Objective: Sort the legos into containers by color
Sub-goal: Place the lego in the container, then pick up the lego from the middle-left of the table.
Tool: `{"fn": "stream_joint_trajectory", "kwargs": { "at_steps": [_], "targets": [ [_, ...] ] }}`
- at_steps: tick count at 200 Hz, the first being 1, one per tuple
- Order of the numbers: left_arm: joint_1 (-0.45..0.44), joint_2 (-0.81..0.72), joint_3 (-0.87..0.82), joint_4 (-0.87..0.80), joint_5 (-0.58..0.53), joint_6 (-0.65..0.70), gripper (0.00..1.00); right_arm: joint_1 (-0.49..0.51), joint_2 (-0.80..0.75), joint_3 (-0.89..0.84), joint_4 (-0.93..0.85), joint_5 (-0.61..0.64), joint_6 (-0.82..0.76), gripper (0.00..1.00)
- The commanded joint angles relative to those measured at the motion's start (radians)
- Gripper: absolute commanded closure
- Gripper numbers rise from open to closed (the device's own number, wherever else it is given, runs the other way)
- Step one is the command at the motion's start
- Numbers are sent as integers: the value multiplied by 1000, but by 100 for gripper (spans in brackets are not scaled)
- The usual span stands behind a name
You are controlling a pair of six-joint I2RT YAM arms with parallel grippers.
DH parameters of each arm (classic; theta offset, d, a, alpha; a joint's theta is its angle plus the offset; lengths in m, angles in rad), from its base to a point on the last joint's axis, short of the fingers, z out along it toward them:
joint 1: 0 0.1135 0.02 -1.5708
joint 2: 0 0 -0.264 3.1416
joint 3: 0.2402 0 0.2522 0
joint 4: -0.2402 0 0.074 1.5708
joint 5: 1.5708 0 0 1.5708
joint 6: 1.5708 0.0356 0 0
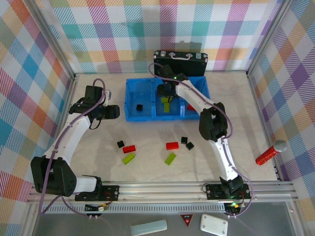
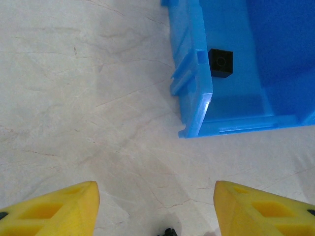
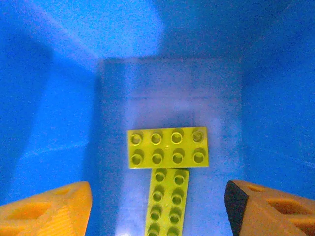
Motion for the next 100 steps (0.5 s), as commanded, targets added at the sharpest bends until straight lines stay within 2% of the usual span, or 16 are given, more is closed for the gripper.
{"fn": "stream_joint_trajectory", "kwargs": {
  "at_steps": [1, 71, 100],
  "targets": [
    [12, 9, -3, 18, 7, -21, 37, 14, -95, -44, -23, -17, -19, 28],
    [6, 54, 1, 10, 31, -43, 38, 49, -353, -341, 32, -63, -4, 31],
    [-11, 54, 10, -1, 28, -93, 38, 57, -457, -476, 59, -86, 10, 31]
  ]
}}
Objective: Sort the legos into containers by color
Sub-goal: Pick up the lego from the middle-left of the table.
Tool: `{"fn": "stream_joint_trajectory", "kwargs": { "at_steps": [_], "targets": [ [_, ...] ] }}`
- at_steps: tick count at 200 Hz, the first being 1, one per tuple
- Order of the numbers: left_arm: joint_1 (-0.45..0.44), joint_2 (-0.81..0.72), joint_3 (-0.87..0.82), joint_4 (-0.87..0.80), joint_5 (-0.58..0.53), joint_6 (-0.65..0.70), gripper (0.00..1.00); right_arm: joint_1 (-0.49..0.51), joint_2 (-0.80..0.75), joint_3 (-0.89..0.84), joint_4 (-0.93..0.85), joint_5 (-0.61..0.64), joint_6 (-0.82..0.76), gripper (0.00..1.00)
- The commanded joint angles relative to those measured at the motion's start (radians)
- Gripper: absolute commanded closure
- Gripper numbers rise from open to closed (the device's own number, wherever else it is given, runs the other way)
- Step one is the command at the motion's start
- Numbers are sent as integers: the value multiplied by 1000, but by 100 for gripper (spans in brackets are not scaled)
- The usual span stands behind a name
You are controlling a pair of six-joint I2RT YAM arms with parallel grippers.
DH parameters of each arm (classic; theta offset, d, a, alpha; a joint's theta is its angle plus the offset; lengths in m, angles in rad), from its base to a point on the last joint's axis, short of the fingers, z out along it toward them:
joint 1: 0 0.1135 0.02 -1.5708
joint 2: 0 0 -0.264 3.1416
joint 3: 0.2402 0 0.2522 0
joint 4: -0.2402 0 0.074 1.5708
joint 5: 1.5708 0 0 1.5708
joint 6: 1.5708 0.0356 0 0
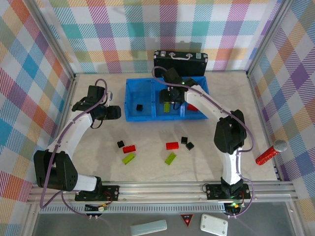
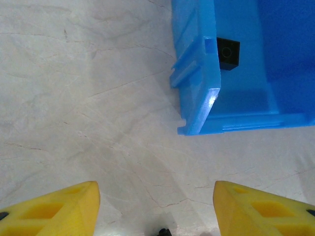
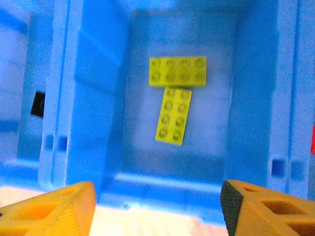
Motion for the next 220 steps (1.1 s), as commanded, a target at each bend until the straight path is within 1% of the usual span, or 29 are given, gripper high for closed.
{"fn": "stream_joint_trajectory", "kwargs": {
  "at_steps": [1, 21, 39, 79, 127, 158, 201, 220],
  "targets": [
    [-11, -1, 11, -4, 12, -54, 38, 7, -100, -85, 30, -34, 13, 31],
    [-39, 8, 39, -44, 2, -93, 38, 7, -173, -185, 54, -51, 23, 32],
    [-73, 16, 65, -101, -35, -114, 38, 7, -236, -269, 73, -56, 30, 32],
    [-130, -33, -7, -130, -86, -196, 40, 6, -362, -439, 107, -63, 45, 32],
    [-176, -80, -160, -85, -139, -319, 41, 7, -482, -583, 105, -51, 56, 32],
    [-198, -77, -230, -46, -165, -364, 41, 6, -541, -657, 106, -44, 75, 32],
    [-227, -48, -303, 13, -149, -416, 42, 6, -577, -705, 104, -36, 88, 32],
    [-239, -35, -332, 29, -164, -434, 43, 6, -582, -711, 104, -38, 88, 32]
  ]
}}
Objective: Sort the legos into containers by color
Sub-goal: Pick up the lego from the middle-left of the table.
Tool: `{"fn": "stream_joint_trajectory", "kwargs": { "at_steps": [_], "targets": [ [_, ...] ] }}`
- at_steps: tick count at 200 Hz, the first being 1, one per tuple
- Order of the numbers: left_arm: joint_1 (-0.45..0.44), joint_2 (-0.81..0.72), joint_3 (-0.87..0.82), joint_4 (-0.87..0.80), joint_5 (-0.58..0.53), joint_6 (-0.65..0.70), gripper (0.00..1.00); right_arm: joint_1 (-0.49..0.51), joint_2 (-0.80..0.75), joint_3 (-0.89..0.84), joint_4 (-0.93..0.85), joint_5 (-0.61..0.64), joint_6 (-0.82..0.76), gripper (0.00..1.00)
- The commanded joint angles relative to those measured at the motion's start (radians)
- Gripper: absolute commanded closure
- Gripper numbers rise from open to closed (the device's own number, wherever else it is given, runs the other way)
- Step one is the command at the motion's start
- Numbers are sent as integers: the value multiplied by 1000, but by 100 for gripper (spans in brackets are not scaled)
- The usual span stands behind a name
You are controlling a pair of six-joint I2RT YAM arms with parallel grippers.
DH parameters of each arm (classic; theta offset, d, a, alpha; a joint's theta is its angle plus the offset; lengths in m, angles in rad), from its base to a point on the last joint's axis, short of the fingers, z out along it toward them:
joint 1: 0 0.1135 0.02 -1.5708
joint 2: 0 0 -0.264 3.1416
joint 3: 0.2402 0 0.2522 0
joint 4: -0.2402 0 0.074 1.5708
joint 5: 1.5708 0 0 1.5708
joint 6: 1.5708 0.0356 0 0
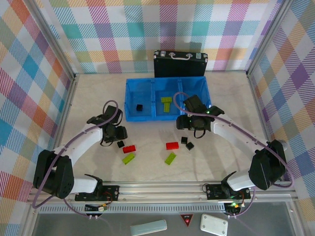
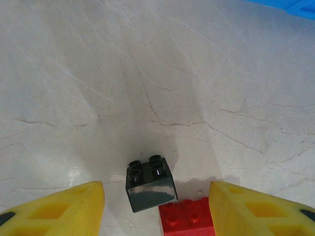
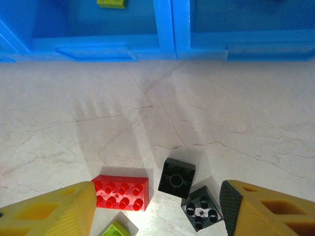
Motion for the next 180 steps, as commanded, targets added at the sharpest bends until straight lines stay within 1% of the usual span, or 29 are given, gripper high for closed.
{"fn": "stream_joint_trajectory", "kwargs": {
  "at_steps": [1, 83, 145, 180],
  "targets": [
    [-21, 19, -38, 37, -24, -50, 43, 0, -26, -13, 2, 8, 20, 32],
    [-51, 80, -103, 95, -45, -89, 43, -1, -11, -2, -2, 3, 7, 32],
    [-65, 106, -103, 111, -55, -96, 55, 0, -6, 4, -4, -9, 8, 32],
    [-74, 112, -103, 111, -59, -98, 58, -1, -5, 5, -11, 0, 6, 32]
  ]
}}
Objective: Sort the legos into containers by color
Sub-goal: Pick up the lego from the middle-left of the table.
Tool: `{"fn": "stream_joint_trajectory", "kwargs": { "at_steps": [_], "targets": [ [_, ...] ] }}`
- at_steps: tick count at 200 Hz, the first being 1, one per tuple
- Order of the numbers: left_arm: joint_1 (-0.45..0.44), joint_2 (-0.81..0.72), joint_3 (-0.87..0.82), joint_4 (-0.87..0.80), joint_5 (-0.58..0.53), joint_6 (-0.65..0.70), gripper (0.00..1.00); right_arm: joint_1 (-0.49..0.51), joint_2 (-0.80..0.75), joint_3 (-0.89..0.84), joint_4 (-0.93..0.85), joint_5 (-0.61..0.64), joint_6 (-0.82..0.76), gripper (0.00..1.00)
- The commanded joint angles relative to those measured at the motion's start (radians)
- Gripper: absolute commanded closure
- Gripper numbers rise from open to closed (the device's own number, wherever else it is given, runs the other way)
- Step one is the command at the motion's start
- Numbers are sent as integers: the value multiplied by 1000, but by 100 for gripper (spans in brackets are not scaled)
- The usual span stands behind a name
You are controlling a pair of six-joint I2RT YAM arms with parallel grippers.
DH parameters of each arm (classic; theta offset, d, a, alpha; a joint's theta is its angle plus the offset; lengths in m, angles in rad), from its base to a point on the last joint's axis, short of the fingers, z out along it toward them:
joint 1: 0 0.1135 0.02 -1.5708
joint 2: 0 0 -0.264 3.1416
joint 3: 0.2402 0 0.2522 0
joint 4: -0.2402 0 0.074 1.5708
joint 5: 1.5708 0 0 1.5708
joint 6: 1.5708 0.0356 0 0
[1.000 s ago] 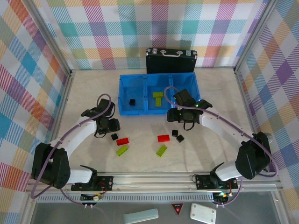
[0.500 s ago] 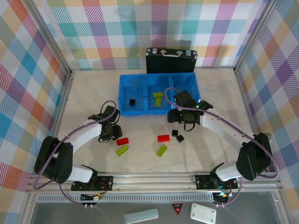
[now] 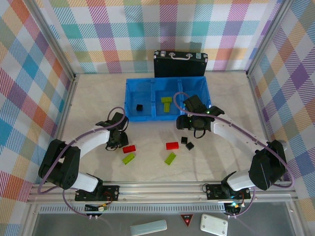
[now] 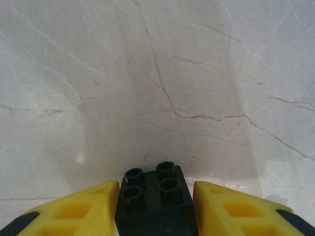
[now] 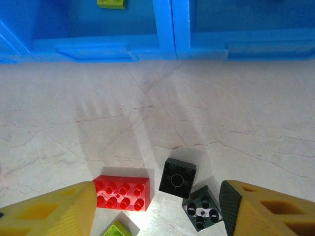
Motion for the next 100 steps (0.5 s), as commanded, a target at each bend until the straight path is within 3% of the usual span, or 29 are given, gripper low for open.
{"fn": "stream_joint_trajectory", "kwargs": {
  "at_steps": [1, 100],
  "targets": [
    [-16, 8, -10, 2, -17, -17, 58, -1, -3, 6, -12, 0, 1, 32],
    [-27, -22, 17, -25, -25, -11, 65, -1, -18, -5, -17, -1, 5, 33]
  ]
}}
